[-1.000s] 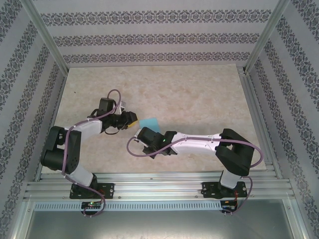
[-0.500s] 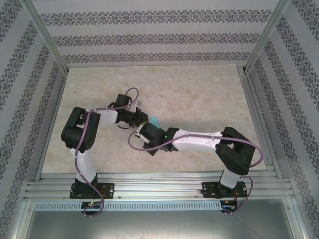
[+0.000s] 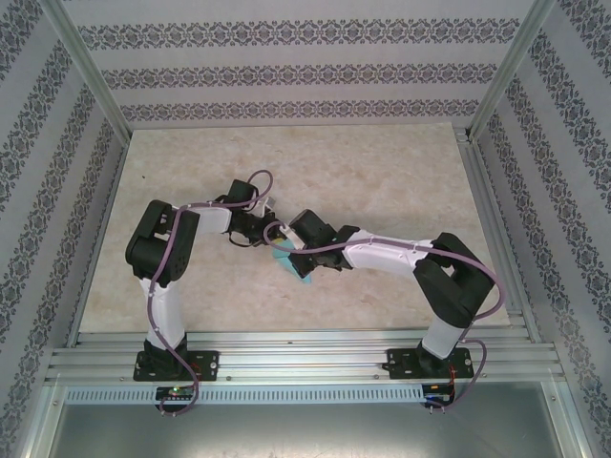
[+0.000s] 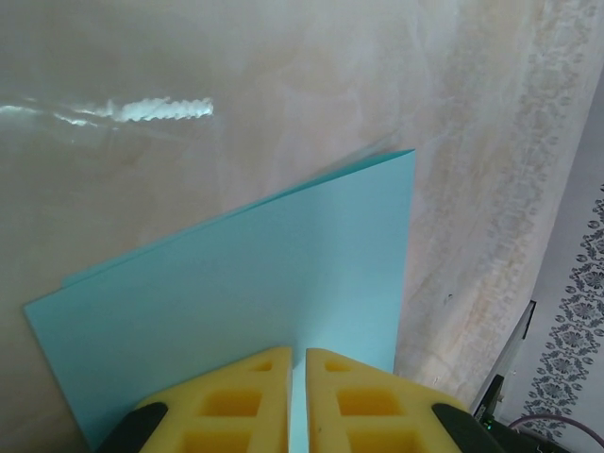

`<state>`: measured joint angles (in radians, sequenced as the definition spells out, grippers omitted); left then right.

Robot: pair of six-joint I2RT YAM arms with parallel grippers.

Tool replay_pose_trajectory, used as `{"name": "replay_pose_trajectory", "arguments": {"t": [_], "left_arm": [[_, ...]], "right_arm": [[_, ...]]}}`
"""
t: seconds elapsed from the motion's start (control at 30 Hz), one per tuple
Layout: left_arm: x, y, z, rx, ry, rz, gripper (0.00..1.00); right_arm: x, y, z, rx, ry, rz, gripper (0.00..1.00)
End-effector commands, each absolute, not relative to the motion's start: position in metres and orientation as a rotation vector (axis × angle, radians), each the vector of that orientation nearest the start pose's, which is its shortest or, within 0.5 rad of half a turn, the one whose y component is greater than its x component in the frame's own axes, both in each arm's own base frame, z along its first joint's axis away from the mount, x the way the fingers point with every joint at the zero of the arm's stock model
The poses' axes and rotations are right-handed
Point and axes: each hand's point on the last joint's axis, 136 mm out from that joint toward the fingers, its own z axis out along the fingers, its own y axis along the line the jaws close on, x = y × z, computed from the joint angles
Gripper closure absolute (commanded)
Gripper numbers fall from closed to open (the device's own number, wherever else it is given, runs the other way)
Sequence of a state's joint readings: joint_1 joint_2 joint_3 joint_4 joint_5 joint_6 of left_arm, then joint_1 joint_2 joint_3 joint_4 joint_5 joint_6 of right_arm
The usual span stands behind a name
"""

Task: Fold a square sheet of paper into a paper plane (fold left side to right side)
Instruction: Third fold the triangle at the center of the table.

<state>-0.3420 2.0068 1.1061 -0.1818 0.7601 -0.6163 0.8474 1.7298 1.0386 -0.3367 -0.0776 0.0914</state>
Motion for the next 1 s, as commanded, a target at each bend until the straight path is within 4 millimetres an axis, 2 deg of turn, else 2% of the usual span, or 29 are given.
{"name": "replay_pose_trajectory", "arguments": {"t": [0.0,0.13,0.4,0.97], "left_arm": [[0.350,-0.253,-0.001,-0.081,2.865,-1.220,0.87],[0.351,-0.255,-0.001,-0.077,2.866,-1.214,0.87],[0.349,-0.256,-0.002,-0.072,2.874,-1.206,0.88],[0.347,-0.256,-0.008,-0.082,2.887,-1.191,0.89]], "right_arm": [[0.267,0.323,0.044,-0.931,2.516,0.547,1.00],[0.274,0.318,0.036,-0.853,2.560,0.620,1.00],[0.282,0.314,0.022,-0.791,2.611,0.650,1.00],[0.290,0.294,0.020,-0.704,2.626,0.610,1.00]]}}
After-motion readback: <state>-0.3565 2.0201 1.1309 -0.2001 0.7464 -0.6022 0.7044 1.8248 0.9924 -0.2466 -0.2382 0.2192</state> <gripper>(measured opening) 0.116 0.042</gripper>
